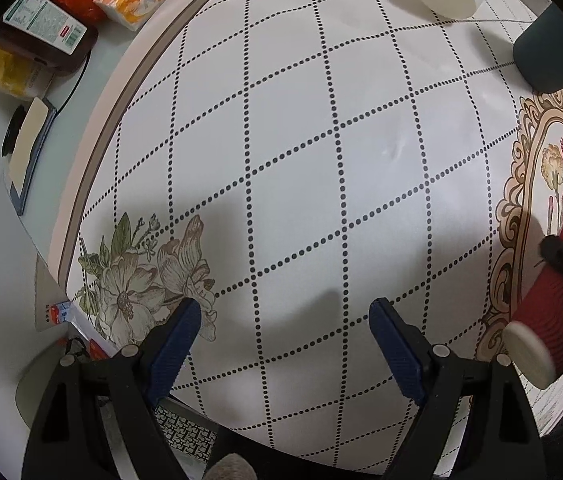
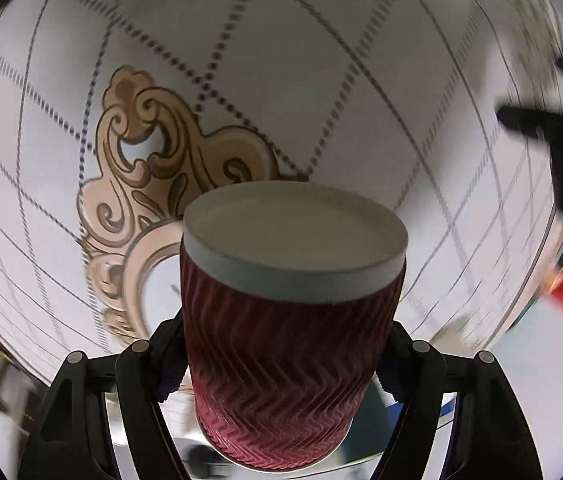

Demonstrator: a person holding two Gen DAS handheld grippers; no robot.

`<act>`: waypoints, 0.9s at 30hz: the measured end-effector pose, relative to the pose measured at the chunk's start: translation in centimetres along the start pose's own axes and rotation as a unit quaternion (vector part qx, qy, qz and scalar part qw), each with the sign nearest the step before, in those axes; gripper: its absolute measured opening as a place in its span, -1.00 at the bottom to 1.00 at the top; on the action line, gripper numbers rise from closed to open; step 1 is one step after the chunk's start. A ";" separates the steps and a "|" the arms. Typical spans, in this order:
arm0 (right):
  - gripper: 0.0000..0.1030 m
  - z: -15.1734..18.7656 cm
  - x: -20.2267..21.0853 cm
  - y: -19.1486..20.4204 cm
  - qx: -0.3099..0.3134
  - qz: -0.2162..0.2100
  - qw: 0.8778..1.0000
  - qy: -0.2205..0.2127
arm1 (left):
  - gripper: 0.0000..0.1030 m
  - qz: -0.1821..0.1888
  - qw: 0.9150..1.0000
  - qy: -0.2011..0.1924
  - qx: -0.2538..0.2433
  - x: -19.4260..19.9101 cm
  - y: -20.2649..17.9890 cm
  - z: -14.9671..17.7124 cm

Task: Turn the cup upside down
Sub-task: 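Turn the red cup bottom-up in the right tool over the flower oval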

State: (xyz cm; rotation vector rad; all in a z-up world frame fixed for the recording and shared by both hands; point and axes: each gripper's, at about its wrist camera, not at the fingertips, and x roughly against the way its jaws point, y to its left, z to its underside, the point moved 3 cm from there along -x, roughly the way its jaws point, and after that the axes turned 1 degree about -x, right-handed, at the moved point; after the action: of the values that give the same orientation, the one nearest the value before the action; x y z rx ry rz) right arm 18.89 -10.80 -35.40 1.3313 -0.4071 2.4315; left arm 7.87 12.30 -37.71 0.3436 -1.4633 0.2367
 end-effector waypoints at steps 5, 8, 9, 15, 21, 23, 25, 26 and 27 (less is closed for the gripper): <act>0.51 3.1 -1.2 -2.9 -0.145 -0.095 0.985 0.003 | 0.67 0.000 1.000 -0.006 -0.012 0.7 -0.9 -0.7; 0.51 5.1 -2.4 -3.9 -0.217 -0.149 0.965 0.008 | 0.67 0.000 1.000 -0.011 -0.023 1.2 -1.5 -1.1; 0.51 5.8 -2.8 -4.1 -0.238 -0.166 0.957 0.010 | 0.67 0.000 1.000 -0.013 -0.027 1.5 -1.9 -1.3; 0.51 10.7 -5.4 -3.9 -0.379 -0.280 0.882 0.009 | 0.67 -0.002 0.998 -0.023 -0.052 3.0 -4.5 -1.9; 0.51 15.3 -8.1 -3.2 -0.504 -0.362 0.784 -0.004 | 0.67 -0.002 0.998 -0.024 -0.066 3.3 -6.0 -2.0; 0.51 17.6 -9.9 -2.1 -0.539 -0.384 0.750 -0.007 | 0.67 -0.002 0.997 -0.025 -0.070 3.6 -6.5 -1.5; 0.51 18.9 -10.8 -1.2 -0.568 -0.401 0.719 -0.006 | 0.67 -0.002 0.997 -0.026 -0.073 3.7 -6.9 -1.5; 0.51 19.4 -11.4 0.0 -0.582 -0.409 0.703 -0.005 | 0.67 -0.002 0.997 -0.026 -0.074 3.8 -6.9 -1.4; 0.51 19.6 -11.7 0.3 -0.593 -0.415 0.690 -0.002 | 0.67 -0.001 0.997 -0.026 -0.074 3.9 -7.1 -1.4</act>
State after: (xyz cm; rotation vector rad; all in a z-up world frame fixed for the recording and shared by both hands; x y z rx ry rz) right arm 39.42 -20.78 -35.14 0.6206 -0.9012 0.9484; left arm 12.12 6.07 -34.55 0.2328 -1.5227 0.1160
